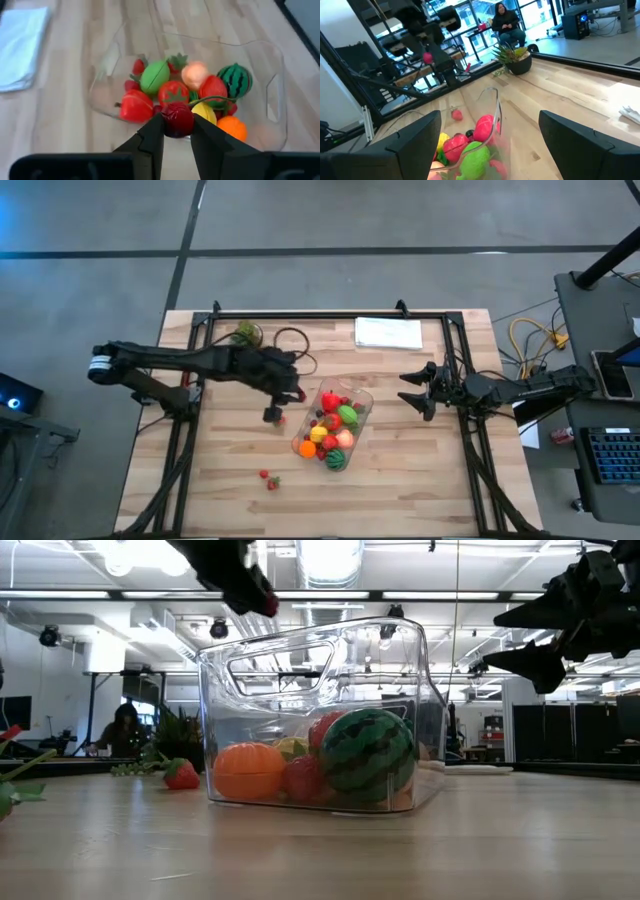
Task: Pick and placing Produce into tupperware
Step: Put the red cherry into the transparent bin, then put the red strawberry into the transparent bin
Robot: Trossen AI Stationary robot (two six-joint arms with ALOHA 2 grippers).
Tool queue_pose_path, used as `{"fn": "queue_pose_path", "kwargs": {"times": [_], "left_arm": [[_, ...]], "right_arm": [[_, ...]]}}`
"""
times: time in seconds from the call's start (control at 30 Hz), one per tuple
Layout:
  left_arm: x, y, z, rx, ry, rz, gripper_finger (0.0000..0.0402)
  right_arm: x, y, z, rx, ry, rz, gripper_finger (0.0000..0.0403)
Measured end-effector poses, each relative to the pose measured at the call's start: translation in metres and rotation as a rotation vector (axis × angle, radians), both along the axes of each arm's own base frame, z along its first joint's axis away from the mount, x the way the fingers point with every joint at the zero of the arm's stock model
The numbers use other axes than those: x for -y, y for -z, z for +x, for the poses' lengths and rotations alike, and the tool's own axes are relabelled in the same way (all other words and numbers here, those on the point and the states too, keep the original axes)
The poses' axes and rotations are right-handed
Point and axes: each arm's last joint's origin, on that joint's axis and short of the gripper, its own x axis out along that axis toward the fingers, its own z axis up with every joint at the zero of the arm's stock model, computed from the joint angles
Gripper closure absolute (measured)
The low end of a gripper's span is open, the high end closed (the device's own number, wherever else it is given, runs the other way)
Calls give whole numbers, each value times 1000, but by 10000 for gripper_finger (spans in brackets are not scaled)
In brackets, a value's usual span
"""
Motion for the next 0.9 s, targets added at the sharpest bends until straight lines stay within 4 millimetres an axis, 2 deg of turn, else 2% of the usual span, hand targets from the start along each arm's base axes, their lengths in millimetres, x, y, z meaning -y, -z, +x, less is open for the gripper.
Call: {"fn": "queue_pose_path", "kwargs": {"times": [0.33,0.47,0.63,0.73,0.83,0.9], "left_arm": [[16,22,55,-87,57,-6,336],[16,27,65,-111,12,-53,311],[16,31,61,-141,-18,-79,233],[16,26,54,-150,-18,-78,180],[16,17,40,-181,-17,-71,141],[14,13,26,-247,-12,-26,129]], "right_arm": [[0,2,1,-18,0,-3,75],[0,2,1,-22,0,-3,75],[0,2,1,-22,0,-3,75],[0,2,1,-22,0,-3,75],[0,2,1,-23,0,-3,75],[0,2,1,-21,0,-3,75]]}}
